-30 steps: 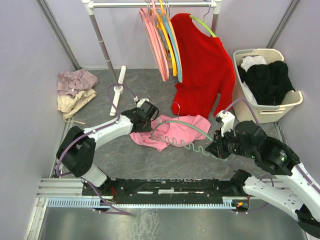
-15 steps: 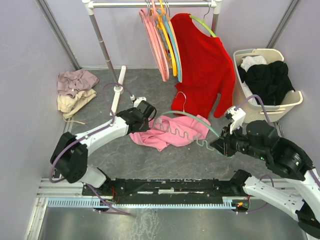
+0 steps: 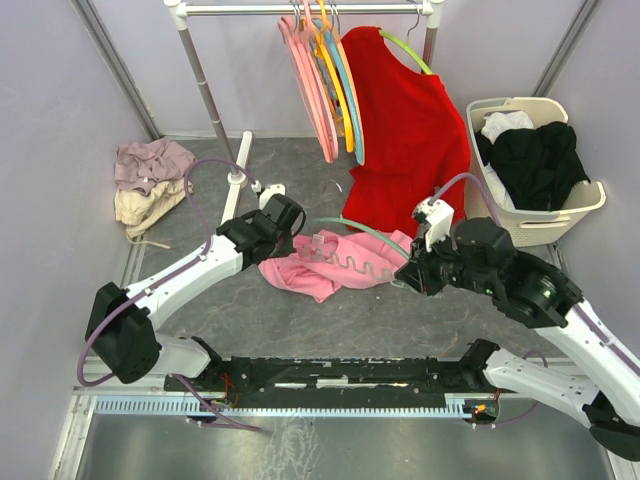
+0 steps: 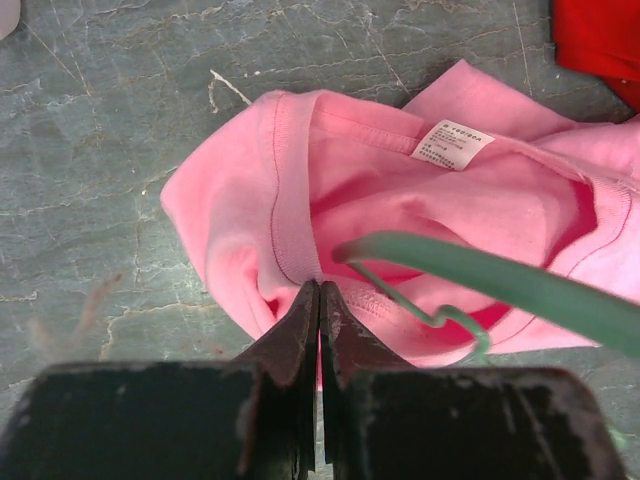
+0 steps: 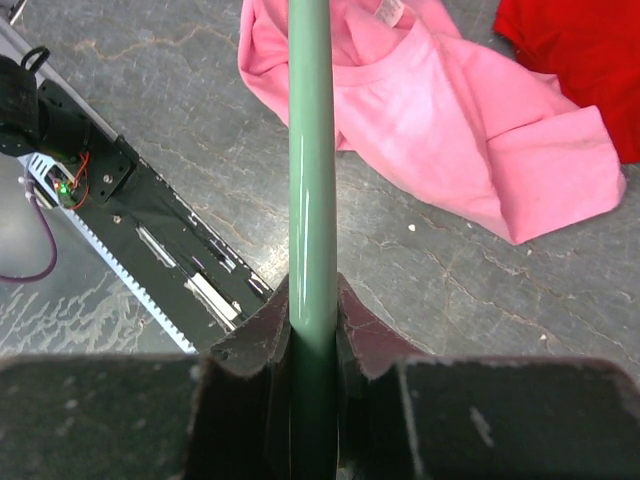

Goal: Place the t-shirt on the hanger

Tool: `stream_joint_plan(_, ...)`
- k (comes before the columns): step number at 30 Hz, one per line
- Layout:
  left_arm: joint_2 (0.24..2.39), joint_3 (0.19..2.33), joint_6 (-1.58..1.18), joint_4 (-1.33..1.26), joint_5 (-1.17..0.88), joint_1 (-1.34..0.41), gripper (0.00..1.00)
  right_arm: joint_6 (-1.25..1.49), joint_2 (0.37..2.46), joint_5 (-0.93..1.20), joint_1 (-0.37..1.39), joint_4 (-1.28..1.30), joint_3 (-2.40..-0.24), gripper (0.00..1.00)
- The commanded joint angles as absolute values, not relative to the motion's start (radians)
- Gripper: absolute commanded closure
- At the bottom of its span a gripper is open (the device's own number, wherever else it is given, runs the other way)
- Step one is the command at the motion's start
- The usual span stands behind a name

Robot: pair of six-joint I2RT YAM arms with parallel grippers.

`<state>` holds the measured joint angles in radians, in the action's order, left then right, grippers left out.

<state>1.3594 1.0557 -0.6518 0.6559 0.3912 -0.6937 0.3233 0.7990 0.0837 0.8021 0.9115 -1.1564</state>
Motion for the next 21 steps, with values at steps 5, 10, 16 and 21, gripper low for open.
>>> stream_joint_plan(5, 1.32, 1.128, -0.629, 0.67, 0.397, -0.7, 0.97, 0.28, 0.837, 0.237, 0.799, 0.737, -1.106, 0.98)
stream_joint_plan(10, 1.315, 1.209, -0.615, 0.703, 0.379, -0.711, 0.97, 0.269, 0.846, 0.285, 0.799, 0.739, -1.075, 0.98)
stream_joint_plan(16, 1.339, 1.354, -0.593, 0.765, 0.341, -0.742, 0.97, 0.264, 0.832, 0.285, 0.799, 0.701, -1.061, 0.98)
stream_joint_plan(21, 1.362, 1.464, -0.57, 0.833, 0.335, -0.76, 0.97, 0.246, 0.827, 0.284, 0.799, 0.729, -1.141, 0.98)
